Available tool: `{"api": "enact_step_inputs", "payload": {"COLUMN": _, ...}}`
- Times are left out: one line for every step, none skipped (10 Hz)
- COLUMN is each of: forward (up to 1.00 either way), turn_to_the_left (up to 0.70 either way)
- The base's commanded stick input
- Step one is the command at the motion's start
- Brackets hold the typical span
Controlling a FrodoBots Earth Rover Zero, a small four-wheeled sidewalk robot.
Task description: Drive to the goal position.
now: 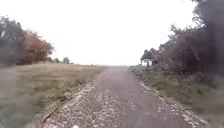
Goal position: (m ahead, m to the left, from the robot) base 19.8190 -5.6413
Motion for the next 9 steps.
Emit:
{"api": "enact_step_inputs", "payload": {"forward": 1.00, "turn_to_the_left": 0.00}}
{"api": "enact_step_inputs", "payload": {"forward": 1.00, "turn_to_the_left": 0.00}}
{"api": "enact_step_inputs", "payload": {"forward": 1.00, "turn_to_the_left": 0.00}}
{"api": "enact_step_inputs", "payload": {"forward": 1.00, "turn_to_the_left": 0.00}}
{"api": "enact_step_inputs", "payload": {"forward": 1.00, "turn_to_the_left": 0.00}}
{"api": "enact_step_inputs", "payload": {"forward": 1.00, "turn_to_the_left": 0.00}}
{"api": "enact_step_inputs", "payload": {"forward": 1.00, "turn_to_the_left": 0.00}}
{"api": "enact_step_inputs", "payload": {"forward": 1.00, "turn_to_the_left": 0.00}}
{"api": "enact_step_inputs", "payload": {"forward": 1.00, "turn_to_the_left": 0.00}}
